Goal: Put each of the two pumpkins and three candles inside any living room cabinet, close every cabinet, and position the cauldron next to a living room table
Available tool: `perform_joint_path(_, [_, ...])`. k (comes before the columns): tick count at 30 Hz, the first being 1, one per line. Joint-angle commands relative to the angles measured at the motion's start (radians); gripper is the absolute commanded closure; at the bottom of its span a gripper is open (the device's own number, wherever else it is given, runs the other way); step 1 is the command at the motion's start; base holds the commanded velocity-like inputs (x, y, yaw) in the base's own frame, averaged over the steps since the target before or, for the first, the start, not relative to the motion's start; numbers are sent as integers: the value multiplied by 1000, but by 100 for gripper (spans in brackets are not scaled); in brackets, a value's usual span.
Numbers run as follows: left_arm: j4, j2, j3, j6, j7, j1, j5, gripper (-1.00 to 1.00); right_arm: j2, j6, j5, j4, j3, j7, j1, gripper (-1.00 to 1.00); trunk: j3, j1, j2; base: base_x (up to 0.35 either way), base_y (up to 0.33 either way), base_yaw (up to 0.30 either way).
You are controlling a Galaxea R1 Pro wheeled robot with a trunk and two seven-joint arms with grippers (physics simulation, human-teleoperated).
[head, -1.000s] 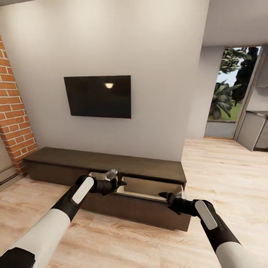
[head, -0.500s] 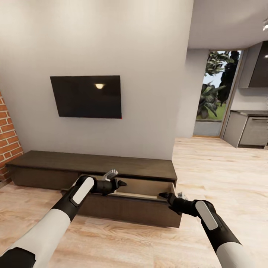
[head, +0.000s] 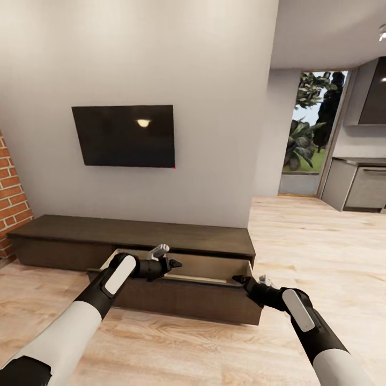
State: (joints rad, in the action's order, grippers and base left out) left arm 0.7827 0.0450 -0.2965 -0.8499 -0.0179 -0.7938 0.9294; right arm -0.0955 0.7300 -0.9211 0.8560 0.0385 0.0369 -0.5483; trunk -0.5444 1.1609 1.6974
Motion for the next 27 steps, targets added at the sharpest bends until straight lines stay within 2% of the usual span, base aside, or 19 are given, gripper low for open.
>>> perform_joint_path(1, [1, 1, -3, 10, -2, -1, 0, -100, -1, -7, 4, 1, 2, 3, 0, -100, -4, 4, 8, 0, 0, 0])
perform_joint_path(4, [0, 1, -5, 53, -2, 0, -21, -100, -4, -38, 8, 3, 2, 2, 1, -100, -14, 15, 29, 0, 0, 0])
perform_joint_path(6, [-1, 2, -7, 119, 0, 0, -63, -100, -10, -49, 10, 4, -3, 2, 2, -100, -20, 23, 43, 0, 0, 0])
perform_joint_path(8, [0, 2, -8, 154, 1, 1, -84, -100, -16, -55, 12, 4, -6, 2, 2, -100, -26, 31, 57, 0, 0, 0])
perform_joint_path(10, [-1, 2, -8, 211, 1, 2, -107, -100, -21, -72, 43, 4, -9, 2, 4, -100, -33, 38, 71, 0, 0, 0])
perform_joint_path(11, [-2, 2, -8, 231, 0, 3, -112, -100, -22, -85, 63, 4, -9, 2, 5, -100, -36, 42, 78, 0, 0, 0])
perform_joint_path(12, [-9, 2, -8, 268, -1, 5, -124, -100, -20, -126, 116, 3, -11, 3, 6, -100, -39, 46, 85, 0, 0, 0])
perform_joint_path(14, [-23, 2, -9, 304, -3, 6, -138, -100, -16, -176, 177, 1, -12, 4, 9, -100, -45, 54, 99, 0, 0, 0])
perform_joint_path(15, [-50, 1, -13, 340, -4, 8, -156, -100, -10, -228, 235, -3, -16, 4, 23, -100, -48, 58, 106, 0, 0, 0])
perform_joint_path(16, [-68, 1, -17, 359, -3, 9, -165, -100, -3, -252, 263, -6, -19, 3, 33, -100, -51, 61, 113, 0, 0, 0])
perform_joint_path(17, [-110, 0, -26, 400, -1, 11, -183, -100, 15, -301, 312, -16, -25, 3, 54, -100, -54, 65, 120, 0, 0, 0])
perform_joint_path(20, [-177, 0, -36, 458, -1, 14, -201, -100, 43, -379, 376, -45, -32, 2, 75, -100, -64, 77, 141, 0, 0, 0])
perform_joint_path(21, [-222, -1, -41, 499, -1, 15, -208, -100, 57, -432, 413, -81, -35, 1, 83, -100, -67, 81, 148, 0, 0, 0])
perform_joint_path(24, [-287, -1, -57, 567, -3, 17, -216, -100, 80, -528, 466, -156, -39, 0, 92, -100, -76, 92, 169, 0, 0, 0])
perform_joint_path(27, [-310, -1, -72, 595, -5, 20, -216, -100, 92, -583, 487, -191, -40, 0, 94, -100, -86, 104, 190, 0, 0, 0])
